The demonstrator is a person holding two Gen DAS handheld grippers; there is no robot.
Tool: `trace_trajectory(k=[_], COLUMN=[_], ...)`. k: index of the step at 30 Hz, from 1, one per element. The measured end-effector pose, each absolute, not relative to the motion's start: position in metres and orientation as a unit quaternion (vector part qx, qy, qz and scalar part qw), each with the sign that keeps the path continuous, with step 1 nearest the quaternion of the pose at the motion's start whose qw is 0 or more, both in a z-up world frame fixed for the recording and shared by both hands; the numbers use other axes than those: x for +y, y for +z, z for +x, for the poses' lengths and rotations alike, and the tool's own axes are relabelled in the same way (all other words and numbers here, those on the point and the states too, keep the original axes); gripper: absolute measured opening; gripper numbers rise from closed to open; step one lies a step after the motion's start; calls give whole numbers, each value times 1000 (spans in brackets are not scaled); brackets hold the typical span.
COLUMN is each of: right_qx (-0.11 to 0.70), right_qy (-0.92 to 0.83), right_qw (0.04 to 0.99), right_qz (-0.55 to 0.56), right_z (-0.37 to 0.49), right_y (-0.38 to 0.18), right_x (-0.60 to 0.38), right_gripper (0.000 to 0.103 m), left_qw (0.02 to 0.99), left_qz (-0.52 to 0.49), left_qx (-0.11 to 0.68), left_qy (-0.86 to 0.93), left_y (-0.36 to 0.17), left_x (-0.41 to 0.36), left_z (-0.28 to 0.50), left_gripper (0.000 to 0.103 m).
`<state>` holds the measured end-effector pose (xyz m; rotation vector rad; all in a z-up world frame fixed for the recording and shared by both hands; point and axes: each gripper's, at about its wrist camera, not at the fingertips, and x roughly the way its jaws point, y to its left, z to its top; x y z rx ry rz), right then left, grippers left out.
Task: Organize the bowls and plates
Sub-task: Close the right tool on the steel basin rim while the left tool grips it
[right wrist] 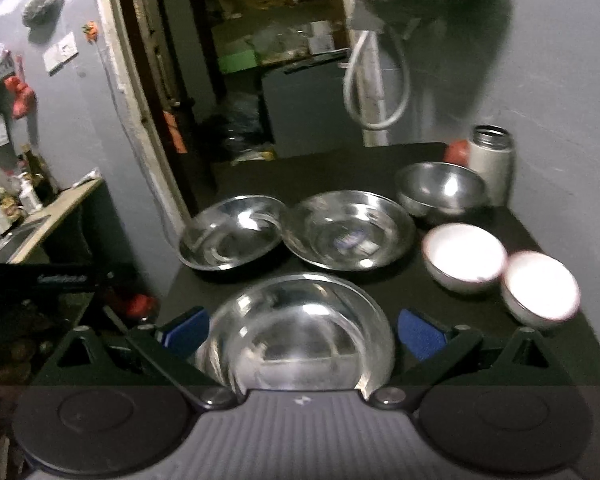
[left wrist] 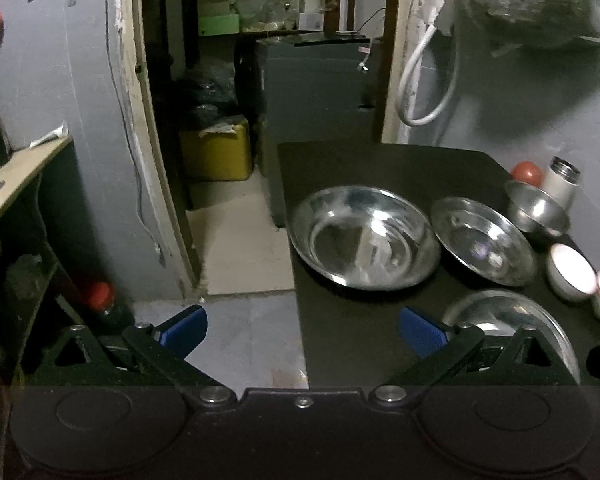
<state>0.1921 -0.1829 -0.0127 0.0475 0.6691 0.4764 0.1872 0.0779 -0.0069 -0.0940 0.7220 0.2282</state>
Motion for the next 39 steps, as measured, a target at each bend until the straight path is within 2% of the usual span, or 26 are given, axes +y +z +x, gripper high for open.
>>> trace_trajectory(k=[11,21,27,35,39], right_qx=[344,356,373,391,396], right_qy=[250,214,190,153,131], right_qw=[903,906,902,899,901], right_qz=[60,84,108,123,120], right_z=[236,259,280,296,301], right_y=[-26,-39,-51,-64,-69], right_x=[-134,-81,-63,-51,-47], right_gripper=[103,103,95,85,78], left_qw=[924,921,912,899,893], left_qz=[-32,5,20,12,10], left_qx=[376,387,395,411,423], left_qy=[59,-47,-108,-151,-156], left_y=[-4,-27,-42,-56,-62], left_x=[125,155,160,167,169], left_z=[275,354,377,393,397], left_gripper=[102,102,91,70,68])
